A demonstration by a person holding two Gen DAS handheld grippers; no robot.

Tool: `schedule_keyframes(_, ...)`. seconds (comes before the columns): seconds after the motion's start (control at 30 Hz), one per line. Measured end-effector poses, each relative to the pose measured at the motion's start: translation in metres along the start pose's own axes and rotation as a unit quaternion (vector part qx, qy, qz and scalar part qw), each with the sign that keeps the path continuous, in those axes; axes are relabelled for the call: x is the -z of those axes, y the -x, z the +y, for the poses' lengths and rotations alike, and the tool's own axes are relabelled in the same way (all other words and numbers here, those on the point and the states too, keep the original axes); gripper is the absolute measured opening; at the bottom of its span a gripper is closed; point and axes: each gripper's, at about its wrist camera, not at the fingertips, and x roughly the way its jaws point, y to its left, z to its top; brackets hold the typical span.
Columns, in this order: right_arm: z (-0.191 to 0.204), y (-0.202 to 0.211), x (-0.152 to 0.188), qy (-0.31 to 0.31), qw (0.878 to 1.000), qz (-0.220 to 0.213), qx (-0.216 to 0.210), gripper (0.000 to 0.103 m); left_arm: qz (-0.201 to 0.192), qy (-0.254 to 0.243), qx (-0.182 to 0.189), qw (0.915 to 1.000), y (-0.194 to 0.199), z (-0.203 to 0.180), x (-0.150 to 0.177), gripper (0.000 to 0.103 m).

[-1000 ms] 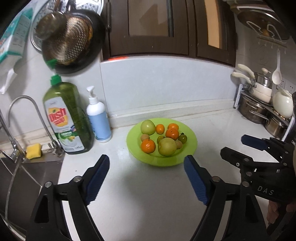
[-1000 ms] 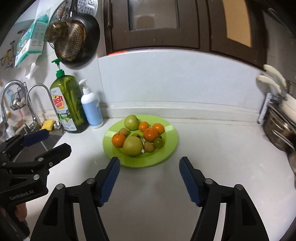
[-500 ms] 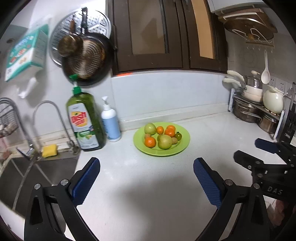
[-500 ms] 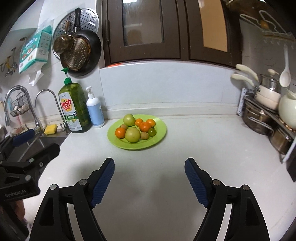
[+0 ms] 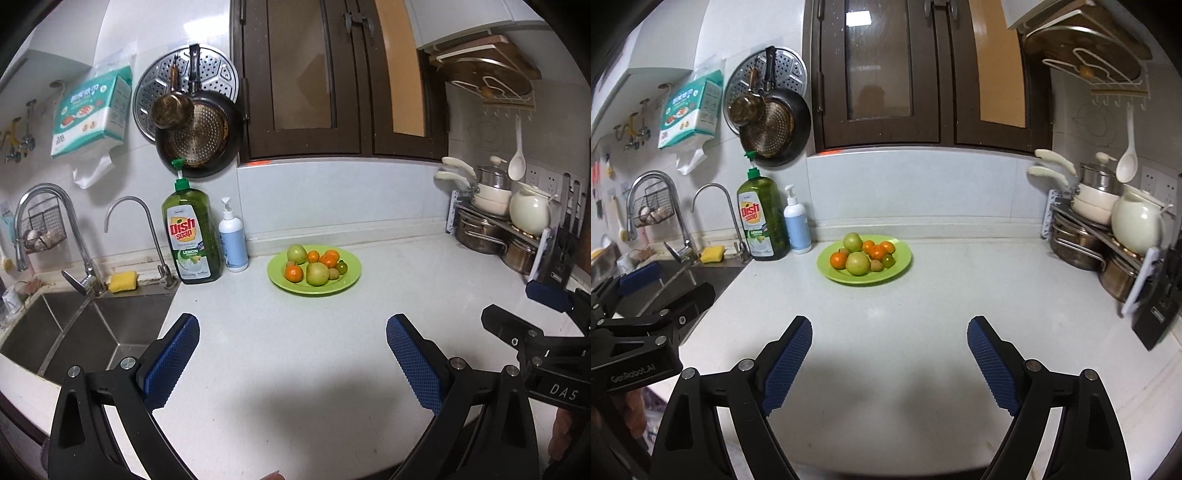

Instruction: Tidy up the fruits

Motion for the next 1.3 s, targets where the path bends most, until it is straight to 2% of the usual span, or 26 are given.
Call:
schedule_keyframes(0.4,0.002,0.046,0.022,0.001,1.000,-0.008,-0.001,0.087,-0.011,0.005,-0.006,0.9999,0.048,-0.003,0.019,0.103)
schedule_keyframes(1.3,0.000,0.064,0.038,0.003,1.000,-0.001,-0.013,0.087,-0.018,0.001,-0.006,0.9998,0.069,-0.010,0.032,0.103)
